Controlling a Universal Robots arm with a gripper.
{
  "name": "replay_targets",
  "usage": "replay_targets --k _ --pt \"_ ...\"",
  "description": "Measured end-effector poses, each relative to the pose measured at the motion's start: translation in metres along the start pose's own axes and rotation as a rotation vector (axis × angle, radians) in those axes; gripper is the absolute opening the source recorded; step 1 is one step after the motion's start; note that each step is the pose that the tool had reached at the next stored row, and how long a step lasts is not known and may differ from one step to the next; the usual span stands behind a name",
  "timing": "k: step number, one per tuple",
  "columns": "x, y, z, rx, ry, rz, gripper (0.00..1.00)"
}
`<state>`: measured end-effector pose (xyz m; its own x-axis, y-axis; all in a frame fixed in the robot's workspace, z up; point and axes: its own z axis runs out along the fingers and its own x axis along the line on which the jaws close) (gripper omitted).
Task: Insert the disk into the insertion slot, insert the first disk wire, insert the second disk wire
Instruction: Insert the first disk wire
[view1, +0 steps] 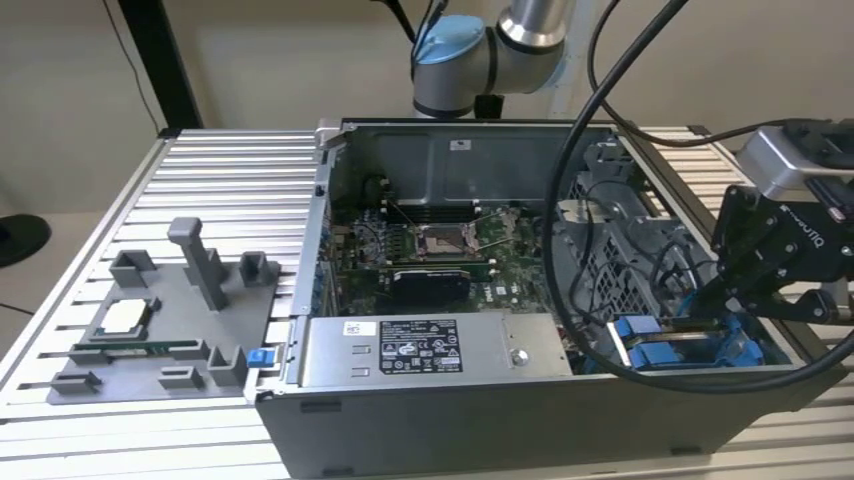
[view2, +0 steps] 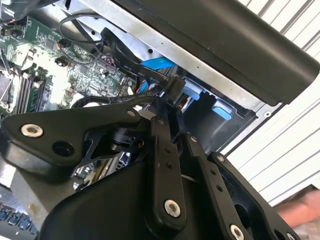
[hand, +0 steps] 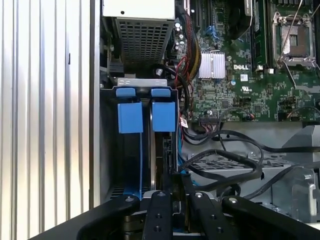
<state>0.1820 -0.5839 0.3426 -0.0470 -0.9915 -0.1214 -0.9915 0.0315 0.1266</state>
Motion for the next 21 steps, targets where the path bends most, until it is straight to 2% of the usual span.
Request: replay_targets --k 6,9,11,14,16,21 --pt "0.0003 0.0023 0.0021 0.0075 0.0003 -0.001 0.00" --pt "0.0006 0.0035 0.0035 0.0142 0.0011 -0.002 0.00" --pt "0.0006 0.0036 0.0040 0.0207 0.0021 -0.002 0.00" --pt "0.0004 0.0049 0.0047 0.0364 0.0027 -0.004 0.00" --pt "-0.0001 0.0064 0.0051 0.0438 0.0028 -0.005 0.00" --pt "-0.0010 0.0102 0.0074 0.0478 0.0027 -0.005 0.00"
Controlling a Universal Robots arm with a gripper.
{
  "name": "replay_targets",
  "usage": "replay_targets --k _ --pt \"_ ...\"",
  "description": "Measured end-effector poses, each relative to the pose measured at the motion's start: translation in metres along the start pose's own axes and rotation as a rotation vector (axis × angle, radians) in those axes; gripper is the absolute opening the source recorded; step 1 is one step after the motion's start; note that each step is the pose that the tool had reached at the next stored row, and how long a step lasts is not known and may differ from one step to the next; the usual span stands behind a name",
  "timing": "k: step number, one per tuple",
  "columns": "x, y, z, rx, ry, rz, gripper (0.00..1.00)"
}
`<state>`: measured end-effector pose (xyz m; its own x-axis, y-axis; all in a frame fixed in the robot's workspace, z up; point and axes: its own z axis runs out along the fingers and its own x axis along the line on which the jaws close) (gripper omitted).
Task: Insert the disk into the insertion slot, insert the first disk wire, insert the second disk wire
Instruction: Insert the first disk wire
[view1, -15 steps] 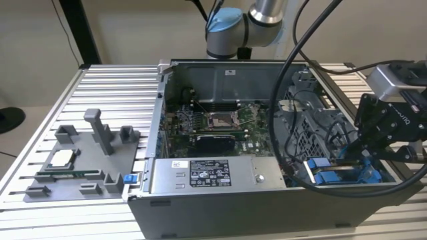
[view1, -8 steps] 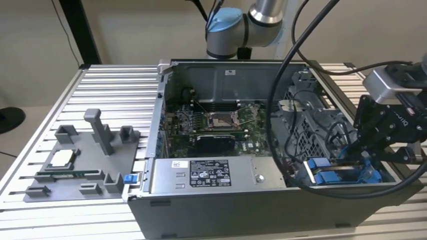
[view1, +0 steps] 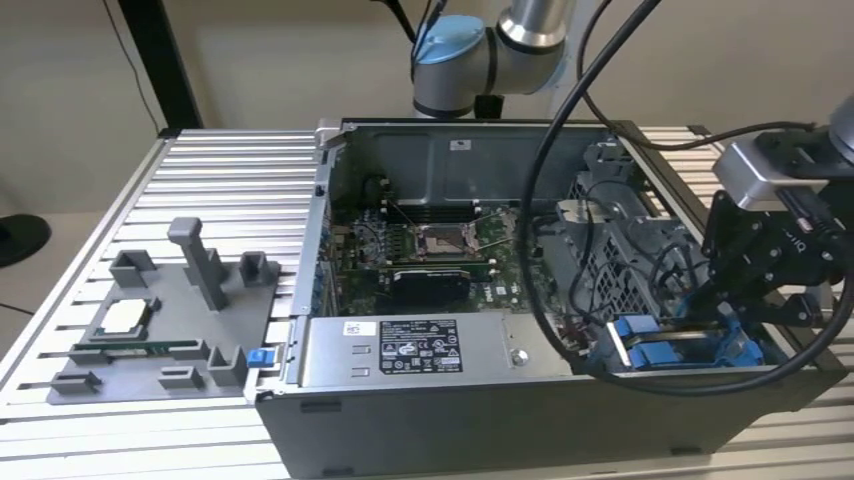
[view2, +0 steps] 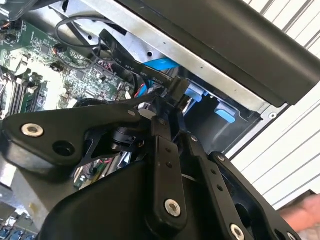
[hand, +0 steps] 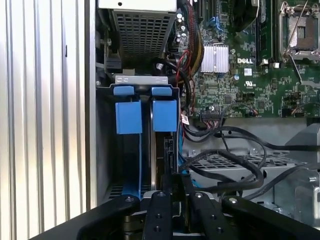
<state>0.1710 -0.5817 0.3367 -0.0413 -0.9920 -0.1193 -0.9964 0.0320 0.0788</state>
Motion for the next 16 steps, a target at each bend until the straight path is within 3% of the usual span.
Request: replay_targets --k 7,8,16 --pt "0.0006 0.0004 0.0066 -0.0005 0.0039 0.001 0.00" --pt "0.0008 0.0005 0.0068 0.0000 0.0041 0.001 1.00" --pt "0.0005 0.0018 0.0051 0.0015 0.0048 0.000 1.00"
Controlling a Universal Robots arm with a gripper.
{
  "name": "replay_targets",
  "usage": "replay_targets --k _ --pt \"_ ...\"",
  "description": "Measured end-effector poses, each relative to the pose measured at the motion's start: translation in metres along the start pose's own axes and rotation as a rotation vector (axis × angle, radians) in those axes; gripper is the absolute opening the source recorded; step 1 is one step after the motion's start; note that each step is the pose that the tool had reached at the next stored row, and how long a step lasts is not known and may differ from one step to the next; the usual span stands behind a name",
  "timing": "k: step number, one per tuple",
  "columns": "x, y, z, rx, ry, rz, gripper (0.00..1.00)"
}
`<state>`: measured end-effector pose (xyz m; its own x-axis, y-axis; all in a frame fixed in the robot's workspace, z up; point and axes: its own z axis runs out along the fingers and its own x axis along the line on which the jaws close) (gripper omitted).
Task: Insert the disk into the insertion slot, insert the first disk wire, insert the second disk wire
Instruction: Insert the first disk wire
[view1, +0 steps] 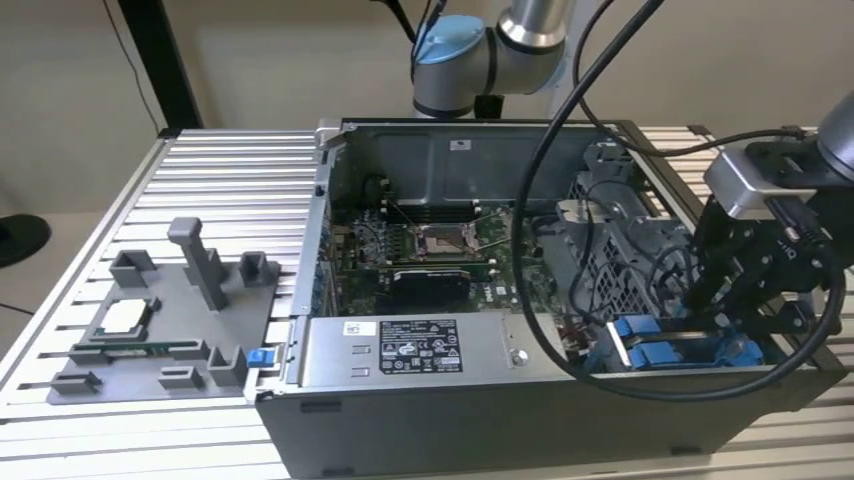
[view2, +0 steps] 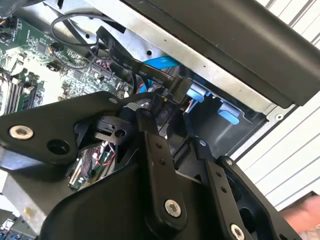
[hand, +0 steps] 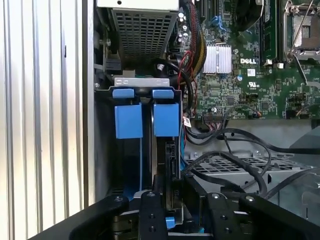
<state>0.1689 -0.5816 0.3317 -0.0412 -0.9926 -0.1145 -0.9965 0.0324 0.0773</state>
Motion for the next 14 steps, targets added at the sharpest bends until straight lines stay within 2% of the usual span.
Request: replay_targets --k 8,14 --pt "-0.0011 0.0015 -0.0098 0.0039 -0.0002 0.000 1.00" --pt "-0.0031 0.0034 -0.0268 0.0095 -0.0003 -0.001 1.00"
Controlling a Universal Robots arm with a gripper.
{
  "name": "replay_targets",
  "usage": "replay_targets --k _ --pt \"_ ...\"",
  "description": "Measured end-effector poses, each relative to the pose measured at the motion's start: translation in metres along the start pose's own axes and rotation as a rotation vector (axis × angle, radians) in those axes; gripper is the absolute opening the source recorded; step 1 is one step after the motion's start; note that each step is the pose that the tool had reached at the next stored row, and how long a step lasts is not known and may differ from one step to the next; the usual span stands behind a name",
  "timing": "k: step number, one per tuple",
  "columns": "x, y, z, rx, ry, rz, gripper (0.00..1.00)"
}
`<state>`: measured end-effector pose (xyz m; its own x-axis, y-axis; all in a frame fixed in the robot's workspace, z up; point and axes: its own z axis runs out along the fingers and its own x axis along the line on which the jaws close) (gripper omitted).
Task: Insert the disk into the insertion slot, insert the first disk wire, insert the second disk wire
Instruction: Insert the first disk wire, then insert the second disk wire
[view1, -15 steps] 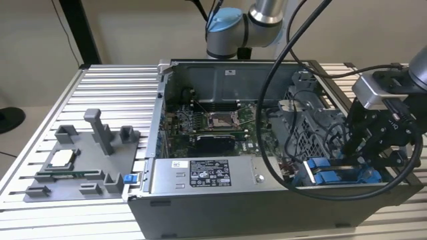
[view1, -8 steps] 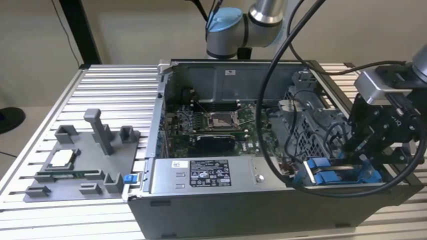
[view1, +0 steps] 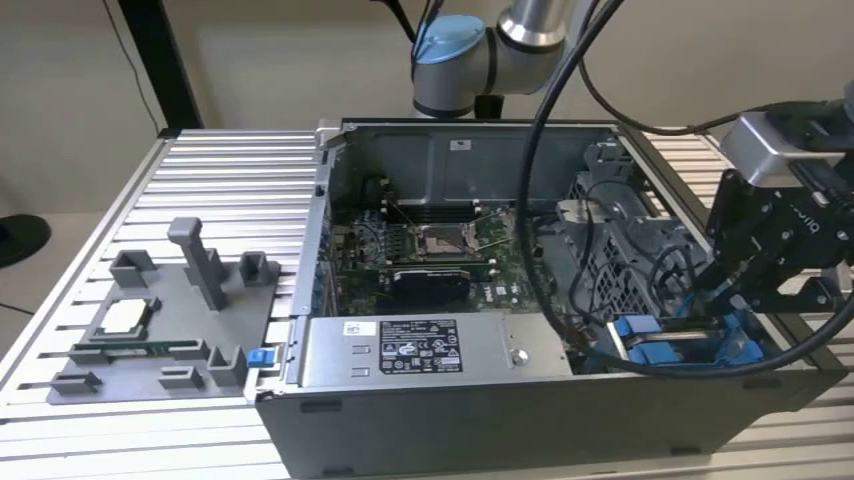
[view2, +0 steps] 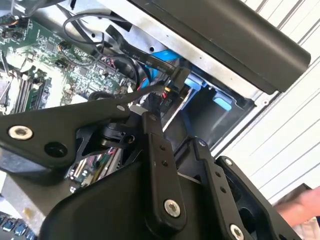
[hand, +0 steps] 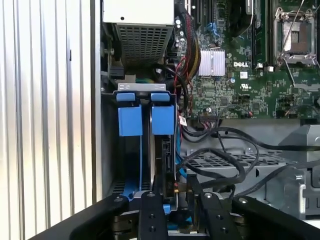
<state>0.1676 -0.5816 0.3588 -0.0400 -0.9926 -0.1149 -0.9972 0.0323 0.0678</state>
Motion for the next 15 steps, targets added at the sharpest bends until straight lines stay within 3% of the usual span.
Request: replay_targets --k 6,15 --pt "-0.0020 0.0012 -0.0175 0.0063 -0.0003 -0.001 1.00" --pt "-0.0023 0.0008 -0.0195 0.0072 0.0000 -0.001 1.00"
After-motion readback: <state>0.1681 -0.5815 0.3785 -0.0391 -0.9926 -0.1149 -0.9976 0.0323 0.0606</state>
